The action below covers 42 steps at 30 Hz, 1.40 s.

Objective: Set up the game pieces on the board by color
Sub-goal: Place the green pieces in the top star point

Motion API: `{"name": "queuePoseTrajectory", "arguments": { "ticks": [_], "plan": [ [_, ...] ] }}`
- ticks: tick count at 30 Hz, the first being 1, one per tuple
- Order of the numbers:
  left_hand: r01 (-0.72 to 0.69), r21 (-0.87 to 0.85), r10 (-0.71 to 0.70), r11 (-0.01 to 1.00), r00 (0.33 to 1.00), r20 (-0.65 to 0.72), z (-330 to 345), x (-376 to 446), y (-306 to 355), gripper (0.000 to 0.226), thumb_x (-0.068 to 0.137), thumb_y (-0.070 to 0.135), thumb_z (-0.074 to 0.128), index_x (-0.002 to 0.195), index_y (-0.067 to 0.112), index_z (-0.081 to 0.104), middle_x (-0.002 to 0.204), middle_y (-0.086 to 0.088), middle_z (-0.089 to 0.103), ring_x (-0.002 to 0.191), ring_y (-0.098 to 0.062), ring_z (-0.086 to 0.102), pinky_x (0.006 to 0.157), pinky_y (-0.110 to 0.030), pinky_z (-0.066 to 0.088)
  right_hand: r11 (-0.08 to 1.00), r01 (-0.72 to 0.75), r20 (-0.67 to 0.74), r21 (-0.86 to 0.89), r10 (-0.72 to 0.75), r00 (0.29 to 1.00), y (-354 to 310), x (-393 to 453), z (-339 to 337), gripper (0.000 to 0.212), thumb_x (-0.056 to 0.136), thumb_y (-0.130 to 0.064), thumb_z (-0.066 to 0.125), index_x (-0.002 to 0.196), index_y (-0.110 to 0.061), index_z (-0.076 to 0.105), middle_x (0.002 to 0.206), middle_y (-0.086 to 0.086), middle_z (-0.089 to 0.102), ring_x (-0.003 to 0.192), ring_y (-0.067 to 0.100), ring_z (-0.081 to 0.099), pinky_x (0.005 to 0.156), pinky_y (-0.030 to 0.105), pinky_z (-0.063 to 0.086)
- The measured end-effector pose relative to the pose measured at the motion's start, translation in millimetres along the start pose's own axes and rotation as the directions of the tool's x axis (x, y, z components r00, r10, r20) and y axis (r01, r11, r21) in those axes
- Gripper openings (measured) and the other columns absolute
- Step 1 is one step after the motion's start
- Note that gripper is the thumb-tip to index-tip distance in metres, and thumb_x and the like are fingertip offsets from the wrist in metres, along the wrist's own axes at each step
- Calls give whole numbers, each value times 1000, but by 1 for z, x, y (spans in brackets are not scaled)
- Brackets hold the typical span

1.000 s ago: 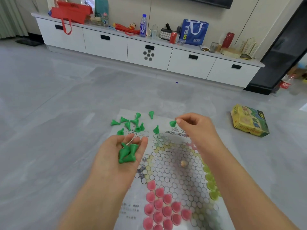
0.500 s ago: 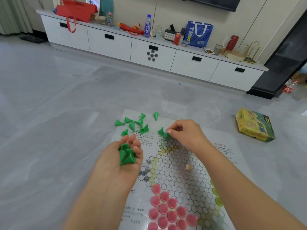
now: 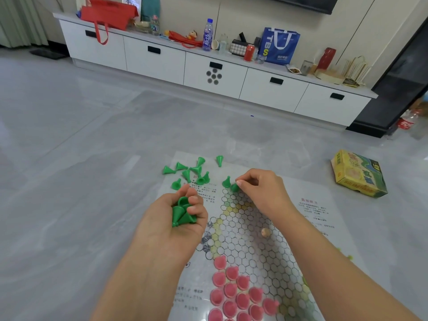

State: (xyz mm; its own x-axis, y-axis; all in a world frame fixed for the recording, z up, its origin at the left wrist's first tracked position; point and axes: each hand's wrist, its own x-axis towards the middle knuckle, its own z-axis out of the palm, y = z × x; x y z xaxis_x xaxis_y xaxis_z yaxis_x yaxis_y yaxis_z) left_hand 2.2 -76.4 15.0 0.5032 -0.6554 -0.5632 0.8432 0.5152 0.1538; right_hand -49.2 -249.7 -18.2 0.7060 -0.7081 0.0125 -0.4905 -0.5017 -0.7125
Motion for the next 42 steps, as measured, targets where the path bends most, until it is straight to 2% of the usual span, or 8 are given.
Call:
{"name": "queuePoseTrajectory", "arguments": {
  "ticks": [9, 14, 17, 22, 28, 31, 35, 42],
  "plan": [
    [-9, 30, 10, 1000, 999, -49, 3, -4, 0, 24, 92, 8, 35, 92, -1, 57, 68, -8, 57, 51, -13, 49, 38, -15, 44, 1000, 17, 12, -14, -17, 1000, 0, 0, 0, 11, 87, -19, 61, 94, -19, 69, 94, -7, 68, 86, 5, 60, 67, 8, 41],
    [-89, 234, 98, 968, 995, -25, 9, -5, -4, 24, 91, -3, 42, 111, -7, 54, 92, -20, 61, 77, -23, 63, 63, -31, 57, 999, 25, 80, -20, -24, 997, -7, -8, -8, 31, 87, -19, 60, 118, -22, 57, 100, -5, 65, 90, 6, 59, 67, 8, 42],
    [-217, 575, 218, 789, 974, 68, 10, -5, -8, 29, 89, -5, 46, 116, 6, 53, 83, -10, 71, 50, -11, 55, 42, -19, 50, 995, 101, 4, -3, -101, 995, -26, -21, -20, 24, 89, -16, 57, 111, -24, 61, 97, -9, 64, 87, 1, 59, 72, 10, 48],
    [-470, 845, 362, 255, 857, 367, 2, -3, -15, 24, 90, 11, 52, 102, 32, 52, 61, 9, 67, 42, -6, 41, 40, -17, 34, 948, 198, 100, 249, -228, 968, -66, -59, -28, 19, 88, -16, 57, 91, -30, 69, 77, -11, 69, 72, -5, 62, 67, 8, 49],
    [-477, 838, 390, 264, 848, 360, 1, -2, -11, 20, 90, 9, 50, 101, 26, 52, 62, -1, 61, 36, -4, 40, 38, -17, 32, 950, 224, 162, 217, -261, 952, -67, -65, -13, 20, 89, -15, 55, 98, -23, 71, 93, -10, 67, 85, 2, 65, 80, 18, 52],
    [-516, 850, 391, 102, 807, 443, 1, -1, -11, 24, 90, 11, 51, 105, 29, 48, 50, 12, 59, 38, -1, 43, 39, -14, 33, 939, 169, 173, 299, -227, 959, -64, -65, -15, 16, 88, -16, 57, 96, -19, 71, 85, -9, 69, 73, -5, 63, 67, 9, 48],
    [-515, 829, 402, -219, 726, 557, 1, -4, -12, 30, 91, 16, 48, 102, 40, 36, 75, 20, 60, 64, 27, 48, 56, 5, 36, 912, 44, 236, 408, -151, 960, -60, -63, -13, 9, 84, -16, 63, 85, -12, 71, 83, 4, 72, 77, 12, 67, 72, 21, 55],
    [-518, 797, 447, -311, 660, 604, 1, -4, -10, 29, 91, 23, 51, 112, 39, 40, 89, 11, 65, 64, 8, 52, 59, 1, 40, 838, -73, 292, 541, -106, 950, -62, -62, -14, 8, 84, -9, 63, 81, -6, 70, 80, 8, 70, 73, 9, 66, 67, 17, 54]
  ]
}}
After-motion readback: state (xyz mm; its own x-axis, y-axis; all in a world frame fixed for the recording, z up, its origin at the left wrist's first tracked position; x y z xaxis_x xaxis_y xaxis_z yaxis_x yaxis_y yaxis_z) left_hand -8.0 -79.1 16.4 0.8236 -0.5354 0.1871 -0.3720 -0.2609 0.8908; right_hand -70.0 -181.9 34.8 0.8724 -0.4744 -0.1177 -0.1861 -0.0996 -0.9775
